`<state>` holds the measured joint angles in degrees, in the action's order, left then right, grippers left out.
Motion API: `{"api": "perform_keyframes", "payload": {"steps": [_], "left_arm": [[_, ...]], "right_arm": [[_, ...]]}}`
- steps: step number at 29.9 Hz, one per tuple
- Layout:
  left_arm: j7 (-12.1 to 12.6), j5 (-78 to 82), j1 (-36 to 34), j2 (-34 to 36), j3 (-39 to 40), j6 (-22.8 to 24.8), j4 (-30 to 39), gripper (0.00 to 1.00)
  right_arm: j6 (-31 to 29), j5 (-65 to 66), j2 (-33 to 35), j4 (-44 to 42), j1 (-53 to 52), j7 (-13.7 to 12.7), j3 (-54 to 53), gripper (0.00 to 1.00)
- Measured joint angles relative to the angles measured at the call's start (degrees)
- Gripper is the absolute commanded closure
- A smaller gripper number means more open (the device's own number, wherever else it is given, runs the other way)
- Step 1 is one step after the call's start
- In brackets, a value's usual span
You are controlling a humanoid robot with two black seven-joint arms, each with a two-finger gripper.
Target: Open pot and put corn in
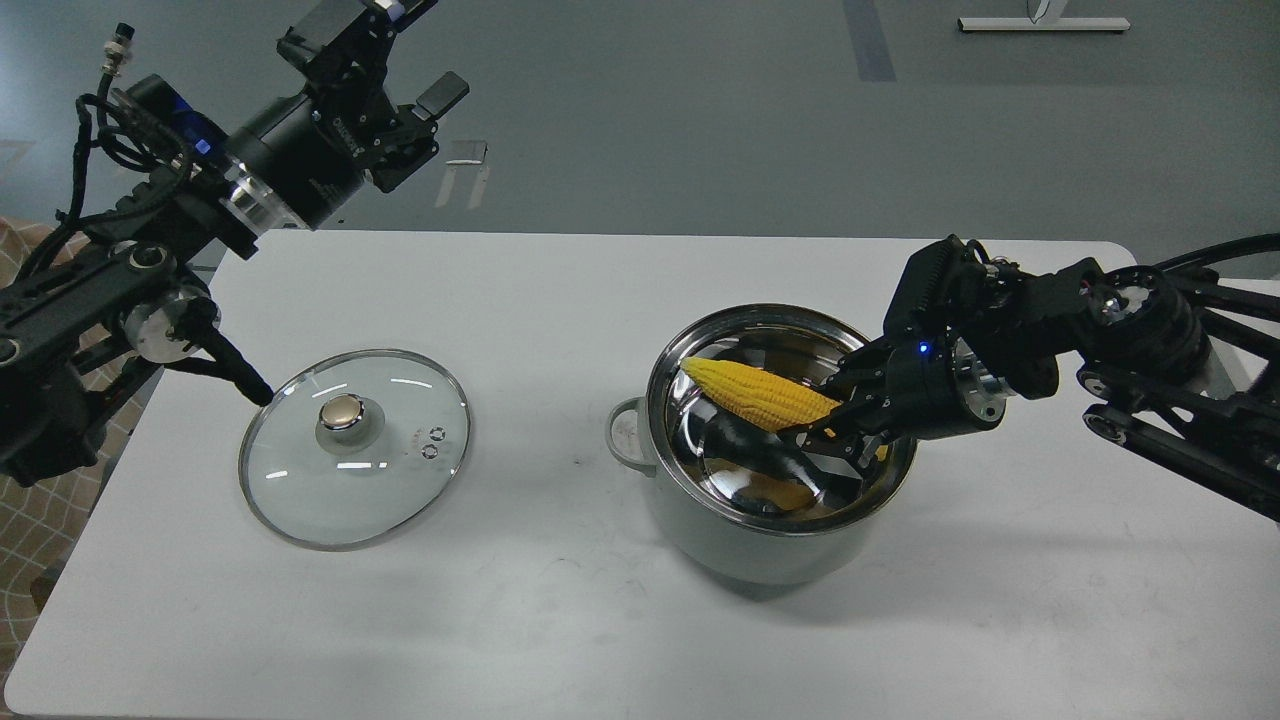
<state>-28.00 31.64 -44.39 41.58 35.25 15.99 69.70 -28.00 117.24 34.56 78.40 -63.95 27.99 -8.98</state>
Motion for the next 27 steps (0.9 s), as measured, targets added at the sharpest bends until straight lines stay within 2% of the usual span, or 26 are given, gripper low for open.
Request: {"api": "perform_keyframes", "payload": {"steps": [4, 8, 12, 21, 26, 27], "left_arm": [[0.0, 0.0, 0.0, 0.0, 0.0, 0.1, 0.0, 0.04], [0.0, 0.0, 0.0, 0.0, 0.0, 0.1, 0.0, 0.04], [0.0, 0.0, 0.0, 0.0, 0.0, 0.1, 0.0, 0.04], [0.0, 0.0, 0.3, 0.0, 0.3, 0.1, 0.0, 0.04], [0.0, 0.1, 0.8, 0.0, 0.8, 0.8, -0.1, 0.03], [0.0, 0.1, 0.8, -0.1, 0.8, 0.9, -0.1, 0.03]], "right_arm": [[0.0, 0.0, 0.0, 0.0, 0.0, 0.0, 0.1, 0.38], [0.0, 0.0, 0.0, 0.0, 0.1, 0.0, 0.1, 0.25], [0.0, -0.1, 0.0, 0.0, 0.1, 0.0, 0.2, 0.20], [0.0, -0.4, 0.3, 0.2, -0.1, 0.0, -0.4, 0.16], [0.0, -1.3, 0.3, -1.2, -2.1, 0.0, -4.5, 0.15], [0.0, -1.5, 0.1, -2.3, -2.6, 0.0, -5.5, 0.12]]}}
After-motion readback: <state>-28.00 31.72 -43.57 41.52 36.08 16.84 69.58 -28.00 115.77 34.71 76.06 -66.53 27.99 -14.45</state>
